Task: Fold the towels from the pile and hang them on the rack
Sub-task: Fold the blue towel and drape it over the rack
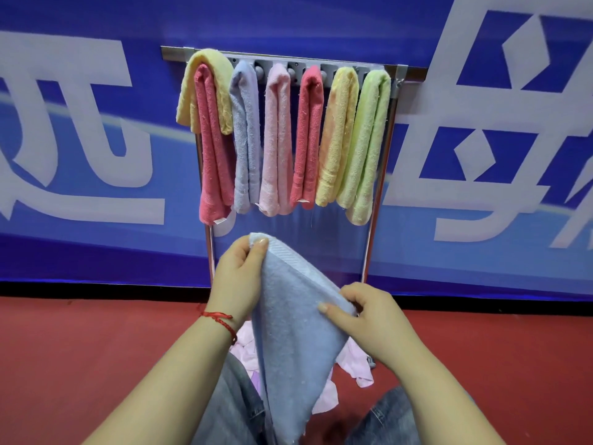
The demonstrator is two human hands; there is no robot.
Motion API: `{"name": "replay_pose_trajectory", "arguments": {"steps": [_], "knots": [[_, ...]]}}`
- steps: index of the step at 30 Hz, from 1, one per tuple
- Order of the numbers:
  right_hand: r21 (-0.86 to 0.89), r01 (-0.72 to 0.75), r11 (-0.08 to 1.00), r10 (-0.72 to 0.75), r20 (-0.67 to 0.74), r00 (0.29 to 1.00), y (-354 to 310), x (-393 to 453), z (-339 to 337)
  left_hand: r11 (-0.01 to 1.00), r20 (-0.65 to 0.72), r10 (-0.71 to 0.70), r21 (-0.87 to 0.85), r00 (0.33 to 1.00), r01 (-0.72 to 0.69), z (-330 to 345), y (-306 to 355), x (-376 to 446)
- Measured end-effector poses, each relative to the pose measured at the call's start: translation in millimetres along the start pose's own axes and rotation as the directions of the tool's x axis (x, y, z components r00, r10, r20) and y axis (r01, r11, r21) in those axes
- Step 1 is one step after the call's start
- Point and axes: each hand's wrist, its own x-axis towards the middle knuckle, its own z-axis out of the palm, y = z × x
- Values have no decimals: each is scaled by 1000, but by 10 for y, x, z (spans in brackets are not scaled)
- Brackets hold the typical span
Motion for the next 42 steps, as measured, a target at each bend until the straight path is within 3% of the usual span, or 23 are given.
{"name": "replay_pose_trajectory", "arguments": {"steps": [4, 8, 11, 18, 23, 27, 35, 39, 42], "knots": [[287, 3, 958, 2, -19, 1000, -52, 9, -73, 996, -69, -41, 73, 997, 46, -66, -84, 40], [427, -45, 903, -1, 107, 994, -78, 11, -67, 997, -72, -37, 63, 997, 42, -47, -80, 35], [324, -96, 941, 63, 109, 992, -54, 23, -52, 998, -62, -22, 54, 998, 25, -20, -47, 20], [34, 25, 999, -19, -161, 987, -33, 40, -77, 994, -42, -21, 107, 999, 26, -9, -85, -12], [-134, 34, 990, -57, -166, 984, -3, 15, -141, 991, -66, -17, 132, 998, 26, -29, -107, 15], [-233, 24, 972, -35, -46, 998, -41, 22, -245, 987, -84, -5, 162, 996, 19, -73, -119, 39], [72, -89, 993, 96, -113, 989, -11, 94, -284, 988, 30, -51, 145, 998, 46, -111, -76, -22], [-84, -55, 995, 55, -1, 998, 57, 115, -291, 987, 136, -158, 57, 978, 151, -152, -78, -27], [10, -124, 992, 124, -6, 992, 115, 121, -265, 959, 230, -277, 11, 933, 282, -178, -74, -37]]}}
